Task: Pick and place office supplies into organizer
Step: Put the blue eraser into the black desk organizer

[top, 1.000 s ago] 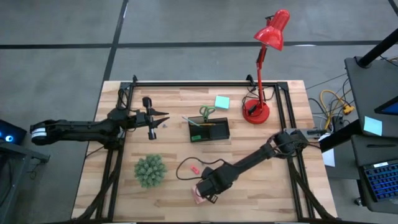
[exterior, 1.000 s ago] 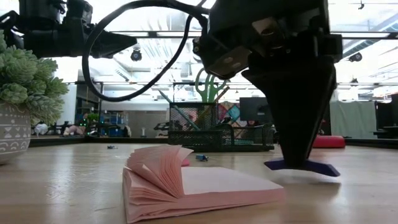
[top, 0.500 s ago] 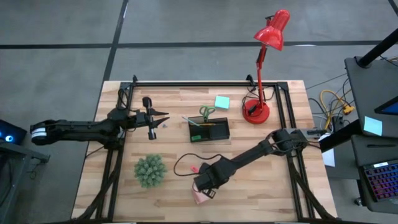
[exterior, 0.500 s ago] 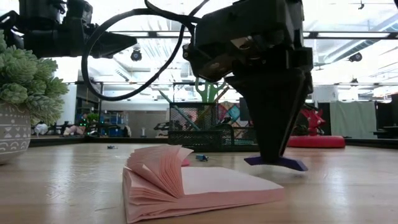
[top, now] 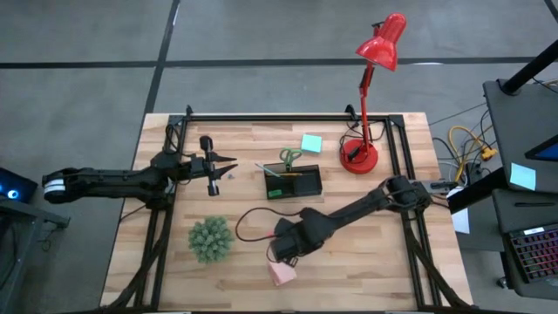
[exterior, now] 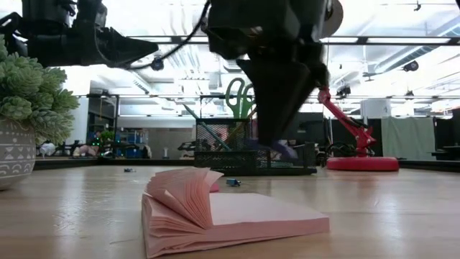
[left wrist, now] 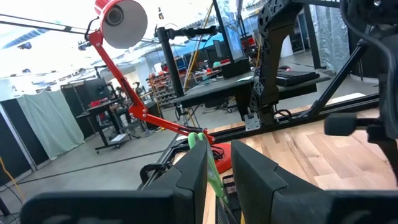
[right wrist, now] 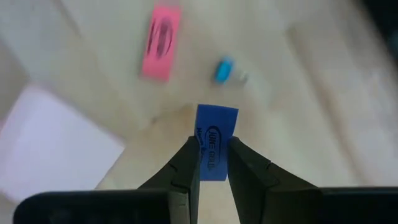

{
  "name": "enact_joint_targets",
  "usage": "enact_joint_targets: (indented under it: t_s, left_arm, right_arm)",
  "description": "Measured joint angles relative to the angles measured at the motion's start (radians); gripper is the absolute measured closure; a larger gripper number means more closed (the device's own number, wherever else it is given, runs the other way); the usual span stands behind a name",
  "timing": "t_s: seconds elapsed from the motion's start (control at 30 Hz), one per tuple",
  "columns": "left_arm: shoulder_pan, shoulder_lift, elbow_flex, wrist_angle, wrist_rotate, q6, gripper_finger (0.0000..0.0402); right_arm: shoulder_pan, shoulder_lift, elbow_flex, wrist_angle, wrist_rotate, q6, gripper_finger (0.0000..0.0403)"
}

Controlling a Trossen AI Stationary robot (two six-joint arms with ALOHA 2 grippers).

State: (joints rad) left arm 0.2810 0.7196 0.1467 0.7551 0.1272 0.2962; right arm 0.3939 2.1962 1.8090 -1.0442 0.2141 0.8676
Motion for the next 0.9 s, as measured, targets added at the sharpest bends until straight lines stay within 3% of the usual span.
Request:
enact_joint_targets:
  t_s: [0.13,0.4,0.9]
  left_arm:
    - [0.0,0.0,0.0,0.0,0.0,0.0,0.0343]
    - [0.0,0.0,0.0,0.0,0.0,0.0,0.0343]
    - [0.0,0.0,0.0,0.0,0.0,0.0,0.0343]
  right_arm:
    - [-0.017,-0.004,0.0,0.02,0.087,-0.079,0.0342]
    - [-0.078,-0.004,0.0,0.033,0.152,-0.193,0.0342]
    - [-0.189,-0.004,0.0,0.096,0.157,-0.43,0.0342]
